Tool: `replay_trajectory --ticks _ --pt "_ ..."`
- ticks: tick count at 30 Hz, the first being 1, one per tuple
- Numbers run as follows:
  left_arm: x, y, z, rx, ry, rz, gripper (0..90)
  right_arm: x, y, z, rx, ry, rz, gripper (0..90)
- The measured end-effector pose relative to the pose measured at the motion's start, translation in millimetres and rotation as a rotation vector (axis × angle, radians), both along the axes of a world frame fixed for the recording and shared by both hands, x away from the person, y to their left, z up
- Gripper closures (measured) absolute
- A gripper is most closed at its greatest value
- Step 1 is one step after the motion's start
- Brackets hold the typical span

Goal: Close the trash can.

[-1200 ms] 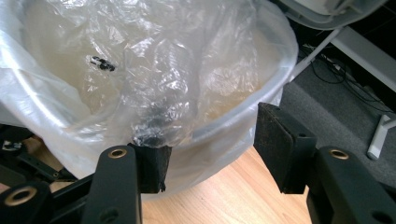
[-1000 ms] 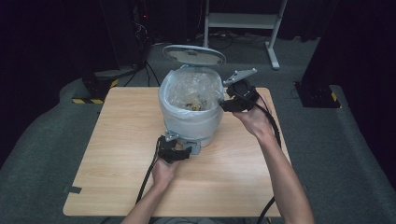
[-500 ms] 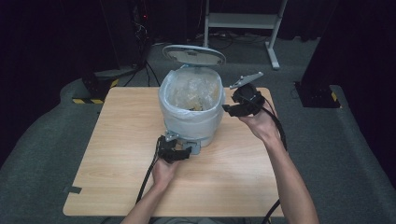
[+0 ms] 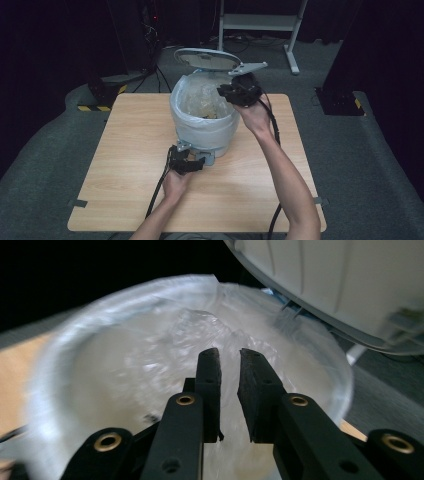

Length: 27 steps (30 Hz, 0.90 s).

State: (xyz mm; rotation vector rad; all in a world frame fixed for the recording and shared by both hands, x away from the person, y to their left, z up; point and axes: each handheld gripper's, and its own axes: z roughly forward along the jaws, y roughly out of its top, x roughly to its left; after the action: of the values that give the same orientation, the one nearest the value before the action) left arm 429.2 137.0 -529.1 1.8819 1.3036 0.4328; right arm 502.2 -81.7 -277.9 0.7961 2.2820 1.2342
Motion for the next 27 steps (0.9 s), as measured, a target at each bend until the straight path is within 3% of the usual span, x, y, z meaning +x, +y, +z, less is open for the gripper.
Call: replay_trajectory --ticks 2,4,5,7,9,10,13,15,18,20,22,27 --pt "0.0 0.1 0.0 0.001 0.000 0.000 17.6 11.6 12.3 -8.8 -0.043 0.037 -0.015 79.4" --pt "0.1 0.1 0.0 0.001 -0.001 0.000 17.6 21.7 22.5 -19.6 -0.112 0.090 -0.023 79.5" --pt "0.0 0.1 0.0 0.001 0.000 -0.001 17.6 26.5 26.6 -25.8 -0.169 0.112 -0.017 79.4" --pt "0.0 -0.1 0.0 0.000 0.000 0.000 17.6 26.7 29.5 -30.9 -0.217 0.117 -0.036 78.2" --pt "0.1 0.2 0.1 0.004 -0.002 -0.002 17.7 23.5 25.3 -29.1 -0.180 0.122 -0.032 72.8" --pt "0.2 0.5 0.2 0.007 -0.001 -0.003 17.7 19.3 21.9 -26.9 -0.151 0.103 -0.038 67.4" --pt "0.1 0.9 0.2 0.001 0.001 -0.004 17.9 2.1 -0.8 -19.2 -0.005 0.049 -0.052 52.7" --pt "0.2 1.6 0.2 -0.007 0.003 -0.004 17.9 -13.4 -21.3 -17.7 0.100 0.014 -0.062 49.9" --pt "0.3 2.7 0.2 -0.012 0.002 -0.007 18.1 -37.5 -52.3 -22.7 0.214 -0.030 -0.080 48.7" --pt "0.4 3.0 0.2 -0.016 0.002 -0.008 18.1 -51.4 -70.1 -31.6 0.250 -0.034 -0.096 48.2" --pt "0.5 3.0 0.2 -0.015 0.001 -0.007 18.1 -63.6 -84.6 -45.7 0.256 -0.029 -0.117 48.2" --pt "0.5 3.5 0.1 -0.020 0.004 -0.008 18.1 -81.1 -107.9 -98.0 0.252 0.035 -0.182 48.3"
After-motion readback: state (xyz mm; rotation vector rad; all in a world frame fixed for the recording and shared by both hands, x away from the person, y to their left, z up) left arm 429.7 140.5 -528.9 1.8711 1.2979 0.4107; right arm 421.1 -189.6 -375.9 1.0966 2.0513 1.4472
